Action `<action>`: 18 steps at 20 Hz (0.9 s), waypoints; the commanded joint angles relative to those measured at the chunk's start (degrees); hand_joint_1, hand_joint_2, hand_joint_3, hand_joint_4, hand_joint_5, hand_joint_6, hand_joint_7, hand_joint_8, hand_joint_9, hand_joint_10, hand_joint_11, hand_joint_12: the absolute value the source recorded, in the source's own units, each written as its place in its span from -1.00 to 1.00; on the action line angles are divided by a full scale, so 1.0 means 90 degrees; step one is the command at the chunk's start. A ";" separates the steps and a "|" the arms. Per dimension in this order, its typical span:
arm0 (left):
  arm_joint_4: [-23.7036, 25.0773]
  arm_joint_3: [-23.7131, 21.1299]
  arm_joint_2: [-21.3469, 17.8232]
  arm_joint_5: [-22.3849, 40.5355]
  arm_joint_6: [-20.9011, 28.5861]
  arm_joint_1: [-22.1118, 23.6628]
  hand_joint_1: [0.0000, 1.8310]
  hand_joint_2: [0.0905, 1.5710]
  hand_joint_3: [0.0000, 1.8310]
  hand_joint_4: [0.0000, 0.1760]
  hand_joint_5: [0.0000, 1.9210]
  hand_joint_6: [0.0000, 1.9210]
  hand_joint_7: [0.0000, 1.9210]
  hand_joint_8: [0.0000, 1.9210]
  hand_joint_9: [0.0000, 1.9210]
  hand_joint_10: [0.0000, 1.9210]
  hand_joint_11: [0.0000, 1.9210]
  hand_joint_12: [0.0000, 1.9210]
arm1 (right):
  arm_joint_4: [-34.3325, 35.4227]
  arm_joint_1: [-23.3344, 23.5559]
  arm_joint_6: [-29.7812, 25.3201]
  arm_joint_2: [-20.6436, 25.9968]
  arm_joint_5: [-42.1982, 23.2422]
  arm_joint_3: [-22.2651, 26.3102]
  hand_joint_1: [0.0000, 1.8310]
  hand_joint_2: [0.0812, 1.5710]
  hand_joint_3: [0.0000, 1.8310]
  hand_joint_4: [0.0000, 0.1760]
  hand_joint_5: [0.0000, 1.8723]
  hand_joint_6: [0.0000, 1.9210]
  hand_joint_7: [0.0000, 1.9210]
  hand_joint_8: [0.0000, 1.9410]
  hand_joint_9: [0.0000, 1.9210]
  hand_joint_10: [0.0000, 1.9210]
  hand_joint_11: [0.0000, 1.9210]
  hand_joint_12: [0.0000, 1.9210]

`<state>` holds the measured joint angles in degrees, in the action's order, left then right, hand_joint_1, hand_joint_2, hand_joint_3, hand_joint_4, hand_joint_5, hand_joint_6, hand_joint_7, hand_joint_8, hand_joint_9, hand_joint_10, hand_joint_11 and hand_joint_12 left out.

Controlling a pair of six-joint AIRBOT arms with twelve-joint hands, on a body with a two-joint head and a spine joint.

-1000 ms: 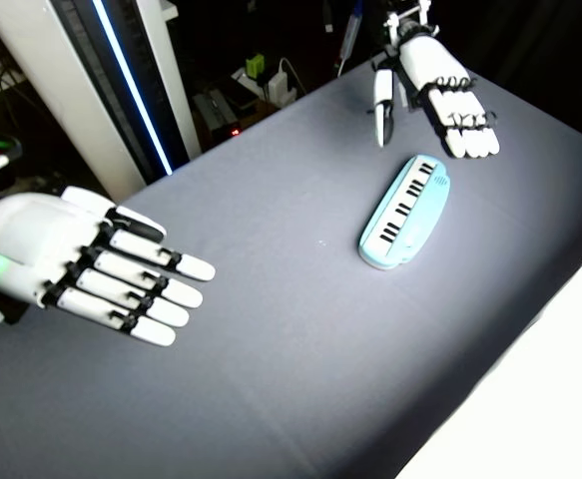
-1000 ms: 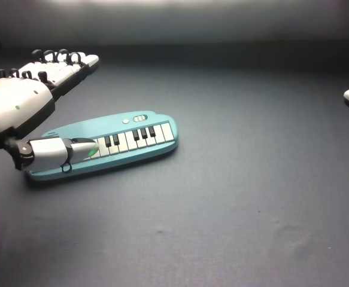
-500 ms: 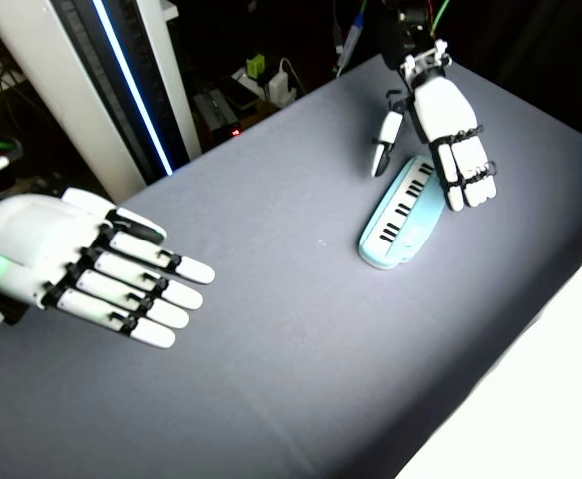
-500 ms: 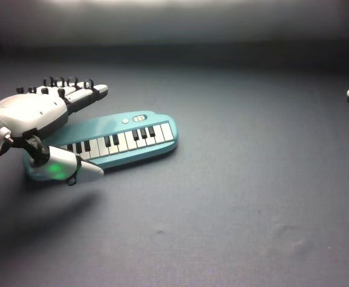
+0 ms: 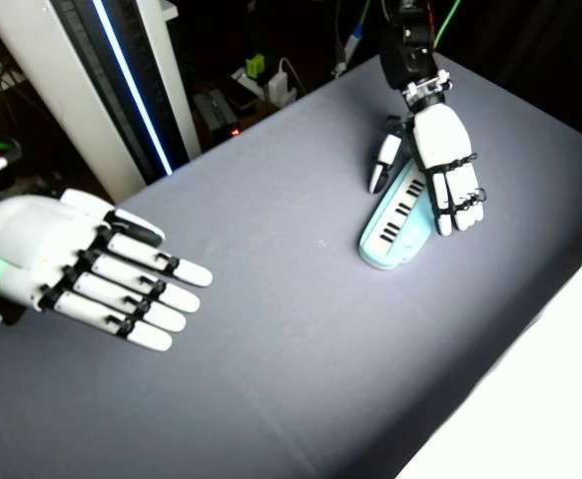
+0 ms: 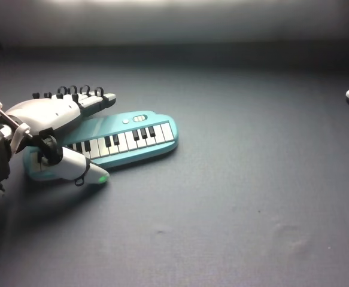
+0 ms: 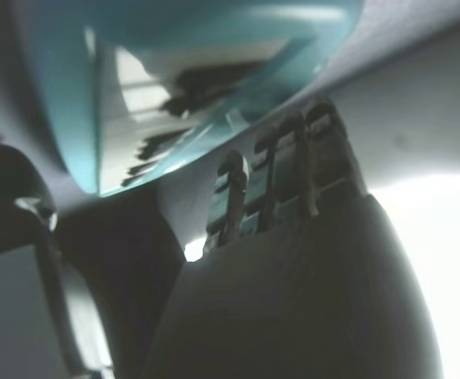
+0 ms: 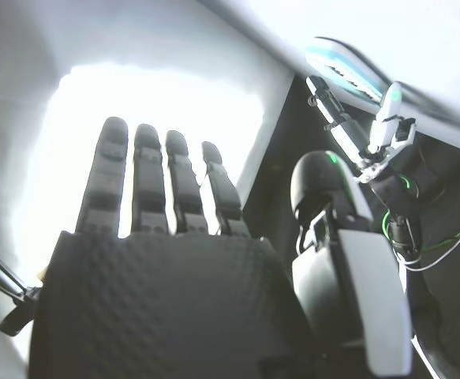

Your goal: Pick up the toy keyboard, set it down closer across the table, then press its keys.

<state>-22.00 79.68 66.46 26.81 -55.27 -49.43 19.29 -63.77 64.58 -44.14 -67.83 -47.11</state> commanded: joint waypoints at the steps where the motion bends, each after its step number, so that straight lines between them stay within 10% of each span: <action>1: 0.0090 0.0077 0.0102 0.0286 -0.0122 0.0038 0.13 0.19 -1.00 -0.34 -1.00 -1.00 -1.00 -1.00 -0.99 -1.00 -1.00 -0.11 | -0.0006 0.0026 -0.0025 0.0005 -0.0803 -0.0014 -0.79 0.74 -1.00 -0.59 -1.00 -1.00 -1.00 -1.00 -1.00 -1.00 -1.00 -1.00; 3: 0.0090 0.0131 0.0152 0.0197 -0.0122 0.0047 0.18 0.24 -1.00 -0.57 -0.98 -1.00 -1.00 -1.00 -0.85 -0.95 -1.00 0.37 | -0.0005 0.0024 -0.0027 0.0002 -0.0805 -0.0014 -0.80 0.73 -1.00 -0.53 -1.00 -1.00 -1.00 -1.00 -1.00 -1.00 -1.00 -1.00; 5: 0.0090 0.0192 0.0203 0.0084 -0.0122 0.0049 0.20 0.29 -1.00 -1.00 -0.87 -0.99 -0.90 -0.99 -0.75 -0.94 -0.97 0.50 | -0.0002 0.0022 -0.0033 0.0001 -0.0813 -0.0014 -0.80 0.74 -1.00 -0.62 -1.00 -1.00 -1.00 -1.00 -1.00 -1.00 -1.00 -1.00; 7: 0.0093 0.0210 0.0226 0.0026 -0.0123 0.0049 0.33 0.34 -1.00 -1.00 -0.63 -0.97 -0.68 -0.98 -0.57 -0.90 -0.87 0.50 | 0.0007 0.0016 -0.0041 0.0000 -0.0819 -0.0014 -0.78 0.74 -1.00 -0.50 -1.00 -1.00 -1.00 -1.00 -1.00 -1.00 -1.00 -1.00; 10: 0.0102 0.0239 0.0248 -0.0038 -0.0123 0.0049 0.43 0.39 -1.00 -1.00 -0.37 -0.87 -0.38 -0.93 -0.48 -0.10 -0.58 0.68 | 0.0017 0.0012 -0.0043 -0.0001 -0.0821 -0.0014 -0.84 0.74 -1.00 -0.49 -1.00 -1.00 -1.00 -1.00 -1.00 -1.00 -1.00 -1.00; 12: 0.0088 0.0268 0.0273 -0.0063 -0.0122 0.0049 0.53 0.39 -1.00 -1.00 -0.53 -0.09 -0.43 -0.43 -0.49 0.42 -0.43 0.79 | 0.0021 0.0004 -0.0046 -0.0003 -0.0828 -0.0013 -0.85 0.74 -1.00 -0.35 -1.00 -1.00 -1.00 -1.00 -1.00 -1.00 -1.00 -1.00; 13: 0.0088 0.0268 0.0274 -0.0066 -0.0122 0.0049 0.28 0.59 -0.99 -1.00 -0.37 0.50 -0.40 0.37 -0.49 0.56 -0.38 0.86 | 0.0025 -0.0002 -0.0046 -0.0003 -0.0833 -0.0011 -0.87 0.73 -1.00 -0.29 -1.00 -1.00 -1.00 -1.00 -1.00 -1.00 -1.00 -1.00; 18: 0.0087 0.0204 0.0245 0.0098 -0.0100 0.0051 0.40 0.68 -1.00 -1.00 -0.45 0.72 -0.45 0.63 -0.34 0.81 -0.32 1.00 | 0.0031 -0.0017 -0.0058 -0.0003 -0.0841 -0.0010 -0.90 0.74 -1.00 -0.18 -1.00 -1.00 -1.00 -1.00 -1.00 -1.00 -1.00 -1.00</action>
<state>-22.31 81.45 68.16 27.29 -54.81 -48.73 19.70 -64.16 64.36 -44.18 -68.10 -47.11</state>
